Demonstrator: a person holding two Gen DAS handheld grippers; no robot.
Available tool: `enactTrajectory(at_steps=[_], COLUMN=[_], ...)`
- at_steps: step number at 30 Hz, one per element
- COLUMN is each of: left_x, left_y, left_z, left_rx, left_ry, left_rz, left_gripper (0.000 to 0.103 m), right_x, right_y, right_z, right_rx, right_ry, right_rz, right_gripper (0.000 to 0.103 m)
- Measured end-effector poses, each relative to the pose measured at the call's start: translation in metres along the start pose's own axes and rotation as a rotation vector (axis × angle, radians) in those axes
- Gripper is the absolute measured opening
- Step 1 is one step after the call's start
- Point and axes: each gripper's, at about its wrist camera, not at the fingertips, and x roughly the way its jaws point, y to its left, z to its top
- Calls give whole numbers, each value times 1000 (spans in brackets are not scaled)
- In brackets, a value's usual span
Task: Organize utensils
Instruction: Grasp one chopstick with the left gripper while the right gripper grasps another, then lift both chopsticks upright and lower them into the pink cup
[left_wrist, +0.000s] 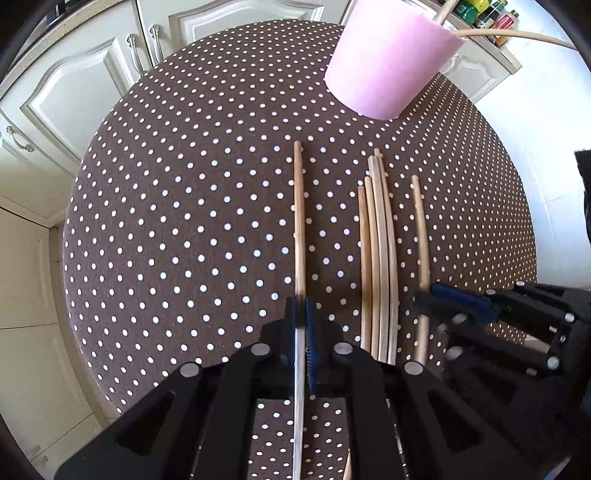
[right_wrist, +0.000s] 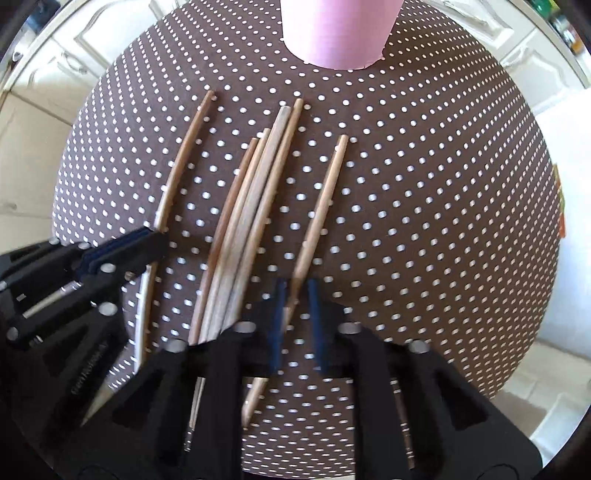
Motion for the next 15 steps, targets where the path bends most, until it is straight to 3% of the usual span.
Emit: enactTrajectory(at_steps=[5,10,15], left_x=[-7,-23,-44], left_y=[-10,-19,-30], left_z=[-19,-28,-34], left_rx=[1,3,6], left_ry=[-27,-102,-188], left_rz=[0,-32,-73], left_gripper=[5,5,5], right_x=[0,1,-16], right_y=[-6,-53,-70], right_z=[4,-14,-19], right_rx=[-65,8,33], right_ry=[17,-19,-89], right_rz=[26,157,254], right_gripper=[6,6,6])
